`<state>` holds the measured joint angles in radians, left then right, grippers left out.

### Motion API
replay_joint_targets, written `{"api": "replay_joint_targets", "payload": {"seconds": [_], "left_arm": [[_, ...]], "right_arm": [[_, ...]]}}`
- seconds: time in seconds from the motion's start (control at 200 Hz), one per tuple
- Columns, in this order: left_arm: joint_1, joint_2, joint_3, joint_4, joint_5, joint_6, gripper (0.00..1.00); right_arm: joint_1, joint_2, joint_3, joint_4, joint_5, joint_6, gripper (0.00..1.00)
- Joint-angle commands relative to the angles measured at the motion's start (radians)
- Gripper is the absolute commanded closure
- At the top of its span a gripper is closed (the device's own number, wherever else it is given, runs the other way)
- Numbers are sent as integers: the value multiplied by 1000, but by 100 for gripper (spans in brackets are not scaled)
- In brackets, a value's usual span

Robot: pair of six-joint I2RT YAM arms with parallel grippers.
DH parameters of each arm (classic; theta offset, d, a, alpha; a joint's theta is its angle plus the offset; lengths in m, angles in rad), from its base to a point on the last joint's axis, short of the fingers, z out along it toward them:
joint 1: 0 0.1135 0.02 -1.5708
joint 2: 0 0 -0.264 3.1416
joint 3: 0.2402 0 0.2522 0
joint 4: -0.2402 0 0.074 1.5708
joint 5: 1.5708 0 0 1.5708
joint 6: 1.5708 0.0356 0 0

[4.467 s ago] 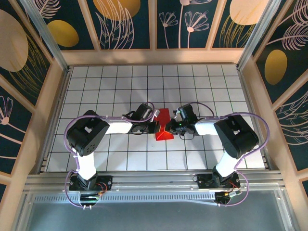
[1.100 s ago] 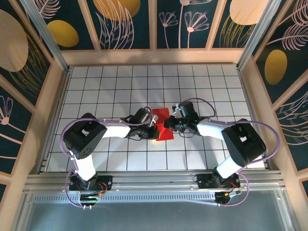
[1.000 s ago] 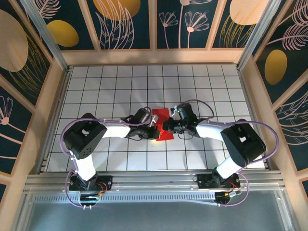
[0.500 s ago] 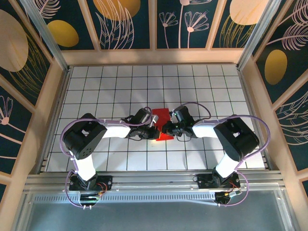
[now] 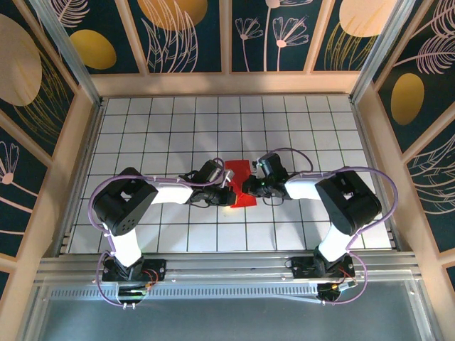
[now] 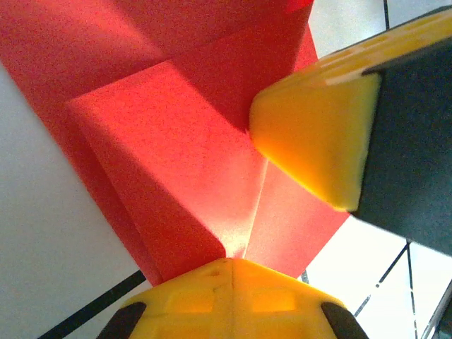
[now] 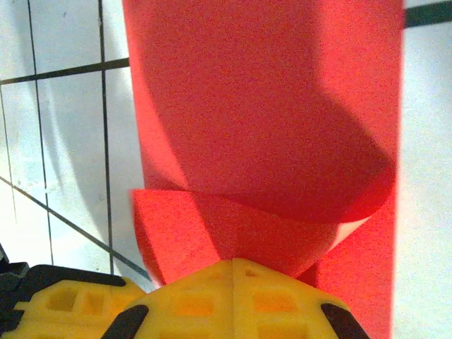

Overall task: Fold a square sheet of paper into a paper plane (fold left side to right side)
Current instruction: Fold the triangle a second time at the center of the table.

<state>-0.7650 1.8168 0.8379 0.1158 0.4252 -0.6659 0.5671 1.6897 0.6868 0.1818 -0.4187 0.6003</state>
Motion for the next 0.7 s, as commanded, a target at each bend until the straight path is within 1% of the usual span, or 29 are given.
{"api": "replay_joint_targets", "payload": {"seconds": [0.0, 0.035, 0.055, 0.11, 0.38, 0.696], "left_arm": [[-5, 22, -36, -96, -66, 17, 100], [-5, 22, -36, -96, -66, 19, 100], [-5, 21, -37, -96, -66, 18, 100], [-5, 21, -39, -96, -66, 18, 100], [-5, 21, -45, -96, -71, 17, 100], [-5, 19, -50, -88, -69, 18, 100]], "right_arm": [[-15, 27, 28, -34, 27, -39, 100], [-15, 28, 27, -36, 26, -43, 100], [-41, 30, 26, -35, 25, -45, 100], [-59, 32, 24, -34, 21, -50, 100], [-113, 56, 33, -41, 11, -76, 100], [-196, 94, 90, -77, 13, -125, 100]]}}
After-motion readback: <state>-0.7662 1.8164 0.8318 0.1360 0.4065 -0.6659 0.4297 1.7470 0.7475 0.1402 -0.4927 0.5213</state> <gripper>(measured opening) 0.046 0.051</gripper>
